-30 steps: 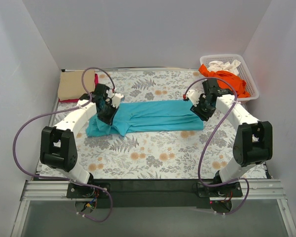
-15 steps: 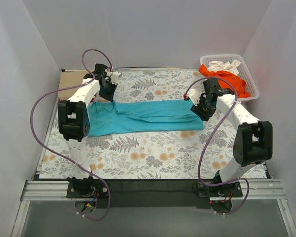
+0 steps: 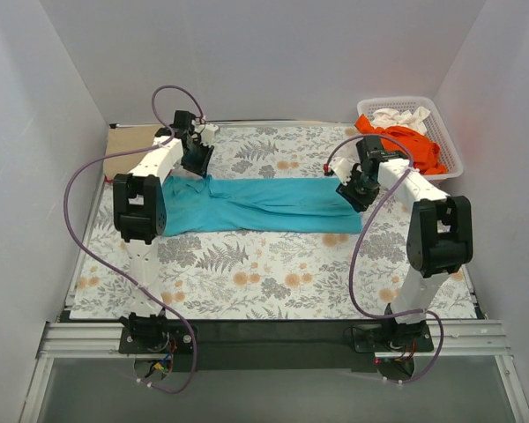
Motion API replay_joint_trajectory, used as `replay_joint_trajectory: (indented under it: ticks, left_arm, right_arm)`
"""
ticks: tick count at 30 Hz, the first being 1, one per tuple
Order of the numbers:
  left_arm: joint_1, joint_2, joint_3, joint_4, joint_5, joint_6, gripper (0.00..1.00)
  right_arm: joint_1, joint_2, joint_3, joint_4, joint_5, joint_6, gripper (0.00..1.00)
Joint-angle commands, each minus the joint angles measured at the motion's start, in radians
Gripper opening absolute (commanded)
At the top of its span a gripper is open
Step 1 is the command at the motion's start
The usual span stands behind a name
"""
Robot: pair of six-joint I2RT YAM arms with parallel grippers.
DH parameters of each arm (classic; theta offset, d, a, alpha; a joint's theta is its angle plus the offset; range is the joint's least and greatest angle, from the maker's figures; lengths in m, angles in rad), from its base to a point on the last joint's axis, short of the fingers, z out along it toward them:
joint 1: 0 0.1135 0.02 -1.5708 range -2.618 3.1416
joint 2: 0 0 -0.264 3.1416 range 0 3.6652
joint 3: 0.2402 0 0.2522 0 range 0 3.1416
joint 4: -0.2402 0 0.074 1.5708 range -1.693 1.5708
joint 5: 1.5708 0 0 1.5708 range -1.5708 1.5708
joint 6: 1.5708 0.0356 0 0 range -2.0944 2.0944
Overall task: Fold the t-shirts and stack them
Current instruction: Fold the tshirt
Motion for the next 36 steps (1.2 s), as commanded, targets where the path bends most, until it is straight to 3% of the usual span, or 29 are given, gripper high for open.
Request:
replay_joint_trajectory:
  ticks: [1, 3, 7, 11, 18, 20, 23, 26, 27, 29, 32, 35, 36]
  left_arm:
    - [0.004, -0.021, -0.016, -0.015, 0.003, -0.010, 0.25]
    - [0.016, -0.047, -0.021, -0.025, 0.041, -0.022, 0.30]
    - [0.034, -0.108, -0.039, -0.070, 0.115, -0.011, 0.32]
    - [0.028, -0.220, -0.130, -0.050, 0.196, 0.030, 0.37]
    - [-0.009, -0.223, -0.170, -0.021, 0.192, 0.044, 0.38]
    - [-0.021, -0.215, -0.167, -0.022, 0.201, 0.046, 0.39]
    - [-0.054, -0.203, -0.173, -0.032, 0.187, 0.059, 0.36]
    - [-0.088, -0.189, -0.191, -0.038, 0.157, 0.064, 0.31]
    - [-0.094, -0.188, -0.201, -0.036, 0.143, 0.061, 0.28]
    - [-0.108, -0.177, -0.201, -0.033, 0.143, 0.055, 0.25]
    - [-0.116, -0.146, -0.191, -0.009, 0.127, 0.021, 0.23]
    - [-0.116, -0.090, -0.138, 0.022, 0.120, -0.020, 0.23]
    - [-0.117, -0.070, -0.112, 0.027, 0.118, -0.034, 0.23]
  right_arm:
    - [-0.004, 0.055, 0.065, -0.006, -0.060, 0.031, 0.38]
    - [-0.002, 0.071, 0.079, -0.004, -0.073, 0.028, 0.38]
    - [-0.002, 0.054, 0.059, 0.011, -0.086, -0.006, 0.51]
    - [-0.001, 0.092, 0.076, 0.039, -0.047, 0.008, 0.52]
    - [0.002, 0.144, 0.108, 0.083, -0.034, 0.019, 0.52]
    - [0.010, 0.164, 0.104, 0.089, -0.032, 0.015, 0.50]
    - [0.018, 0.190, 0.102, 0.105, -0.020, 0.020, 0.38]
    - [0.018, 0.214, 0.110, 0.118, 0.011, 0.035, 0.19]
    - [0.018, 0.217, 0.117, 0.123, 0.022, 0.051, 0.08]
    - [0.019, 0.215, 0.128, 0.120, 0.023, 0.066, 0.02]
    - [0.018, 0.200, 0.127, 0.118, 0.019, 0.083, 0.02]
    - [0.019, 0.184, 0.110, 0.112, 0.025, 0.089, 0.08]
    - [0.019, 0.180, 0.105, 0.111, 0.025, 0.089, 0.15]
